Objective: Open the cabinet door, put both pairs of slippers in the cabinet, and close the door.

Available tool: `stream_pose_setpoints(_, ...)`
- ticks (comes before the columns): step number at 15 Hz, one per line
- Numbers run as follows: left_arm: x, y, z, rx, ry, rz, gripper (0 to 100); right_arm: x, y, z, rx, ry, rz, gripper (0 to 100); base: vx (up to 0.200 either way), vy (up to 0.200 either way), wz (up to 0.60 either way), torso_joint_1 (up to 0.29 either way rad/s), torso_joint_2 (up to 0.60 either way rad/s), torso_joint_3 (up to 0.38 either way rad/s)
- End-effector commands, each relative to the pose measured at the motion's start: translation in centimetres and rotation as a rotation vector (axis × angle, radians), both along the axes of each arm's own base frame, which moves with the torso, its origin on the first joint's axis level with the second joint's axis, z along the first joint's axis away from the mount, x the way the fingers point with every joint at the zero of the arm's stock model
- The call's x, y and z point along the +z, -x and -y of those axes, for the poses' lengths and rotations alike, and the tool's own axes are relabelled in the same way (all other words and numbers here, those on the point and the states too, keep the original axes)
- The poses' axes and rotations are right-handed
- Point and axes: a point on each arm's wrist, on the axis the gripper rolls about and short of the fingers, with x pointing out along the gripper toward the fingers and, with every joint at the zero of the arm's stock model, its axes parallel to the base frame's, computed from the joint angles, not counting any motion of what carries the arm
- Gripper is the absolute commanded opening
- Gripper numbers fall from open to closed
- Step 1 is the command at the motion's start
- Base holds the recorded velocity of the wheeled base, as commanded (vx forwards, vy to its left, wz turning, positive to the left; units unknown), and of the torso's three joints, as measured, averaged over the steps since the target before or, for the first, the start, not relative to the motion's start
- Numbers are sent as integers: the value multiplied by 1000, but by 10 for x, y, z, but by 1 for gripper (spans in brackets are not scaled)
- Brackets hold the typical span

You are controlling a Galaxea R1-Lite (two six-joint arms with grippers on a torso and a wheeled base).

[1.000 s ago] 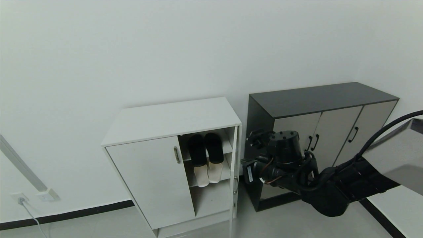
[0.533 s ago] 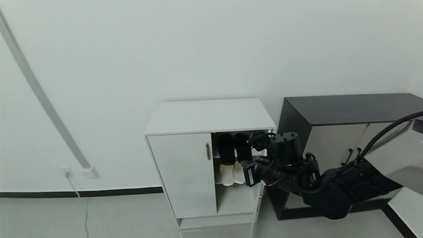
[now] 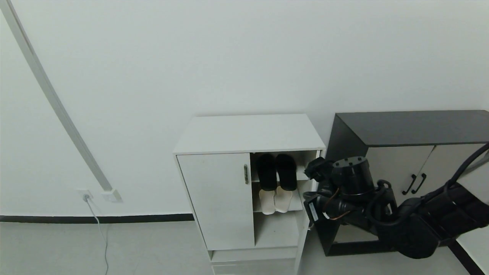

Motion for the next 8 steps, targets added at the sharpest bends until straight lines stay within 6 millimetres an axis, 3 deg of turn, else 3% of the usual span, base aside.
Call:
stream_pose_setpoints(1, 0, 0, 0, 0, -1, -1, 0, 6, 7, 15, -37, 22, 2, 0, 0, 0, 0, 0, 0, 0)
stream_pose_setpoints(2, 0, 0, 0, 0, -1, -1, 0, 5, 11, 22, -46, 31, -7, 0, 0, 0, 0, 0, 0, 0)
stream_pose_setpoints(6, 0, 0, 0, 0, -1, -1, 0, -12, 22, 43, -63, 100, -66, 0, 200, 0, 0, -5, 1, 4)
stream_pose_setpoints(8, 0, 0, 0, 0, 0, -1, 0, -20, 26, 47, -60, 120, -92, 0, 0, 0, 0, 0, 0, 0)
